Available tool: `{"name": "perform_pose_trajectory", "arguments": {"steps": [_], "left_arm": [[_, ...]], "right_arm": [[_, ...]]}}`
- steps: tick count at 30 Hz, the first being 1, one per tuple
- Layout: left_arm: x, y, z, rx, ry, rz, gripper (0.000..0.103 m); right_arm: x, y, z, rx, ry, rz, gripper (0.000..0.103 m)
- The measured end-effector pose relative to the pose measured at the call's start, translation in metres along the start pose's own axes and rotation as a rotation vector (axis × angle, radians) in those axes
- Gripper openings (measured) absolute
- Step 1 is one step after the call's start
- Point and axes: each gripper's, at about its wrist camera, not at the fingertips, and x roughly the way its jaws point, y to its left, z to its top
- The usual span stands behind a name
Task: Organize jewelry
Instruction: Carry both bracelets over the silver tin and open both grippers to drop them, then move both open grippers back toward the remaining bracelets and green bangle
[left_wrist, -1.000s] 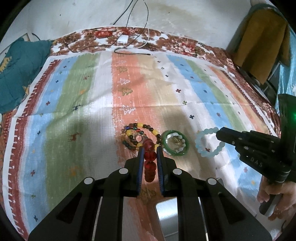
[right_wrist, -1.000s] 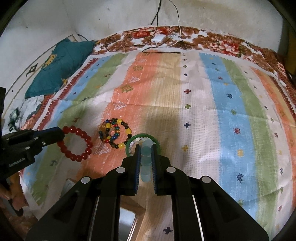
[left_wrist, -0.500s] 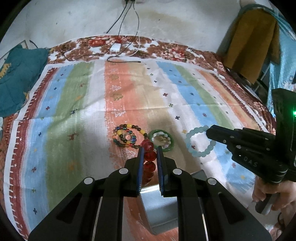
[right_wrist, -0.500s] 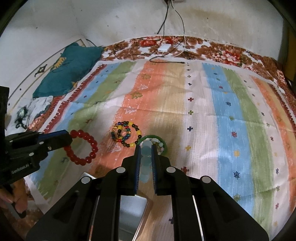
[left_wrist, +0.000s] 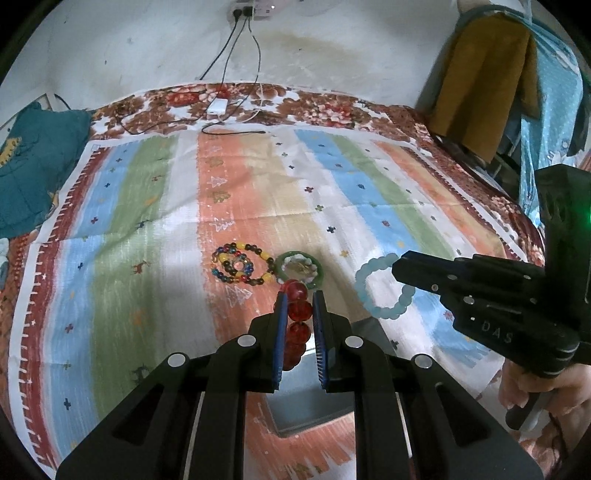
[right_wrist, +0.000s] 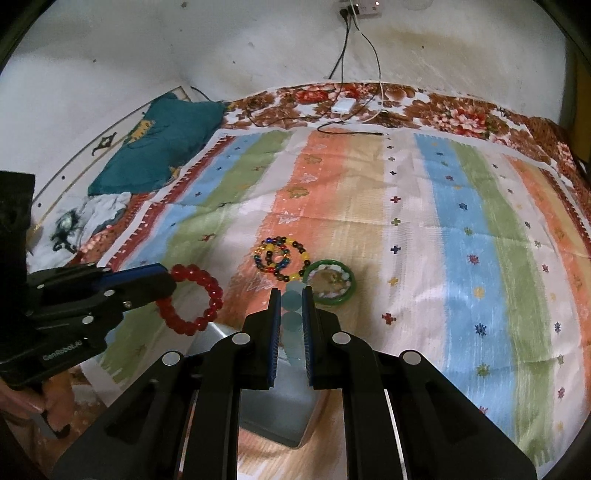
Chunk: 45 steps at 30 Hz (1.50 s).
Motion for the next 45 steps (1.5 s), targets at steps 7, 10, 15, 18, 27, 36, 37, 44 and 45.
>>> {"name": "perform_pose_trajectory", "arguments": {"steps": [7, 10, 15, 18, 27, 36, 37, 44, 45], "left_arm": [[-0.004, -0.008, -0.011, 0.008, 0.006, -0.006, 0.013], [-0.005, -0.011, -0.016, 0.013, 0.012, -0.007, 0.013], [-0.006, -0.012, -0.021, 0.011, 0.025, -0.009, 0.013], [-0.005, -0.013, -0.023, 0.011, 0.032, -0.01, 0.013], [-0.003, 0.003, -0.018, -0.043, 0.04, 0.039, 0.031], [0.006, 0.031, -0.01, -0.106, 0.052, 0.106, 0.044], [0.008, 0.033, -0.008, -0.107, 0.055, 0.111, 0.047], [0.026, 0.046, 0.004, -0.104, 0.077, 0.155, 0.056], [0.028, 0.048, 0.006, -0.107, 0.08, 0.156, 0.057]], "right_arm": [[-0.003, 0.005, -0.012, -0.009, 0.014, 0.014, 0.012], [-0.003, 0.008, -0.017, -0.014, 0.023, 0.017, 0.012], [-0.003, 0.012, -0.023, -0.025, 0.034, 0.019, 0.012], [-0.003, 0.013, -0.025, -0.025, 0.04, 0.026, 0.012], [-0.002, 0.006, -0.023, 0.001, 0.027, -0.004, 0.029], [0.014, -0.004, -0.015, 0.014, 0.059, -0.035, 0.043], [0.015, -0.006, -0.013, 0.018, 0.062, -0.039, 0.045], [0.03, -0.026, -0.001, 0.043, 0.079, -0.078, 0.054], [0.032, -0.031, 0.0, 0.057, 0.083, -0.082, 0.055]]}}
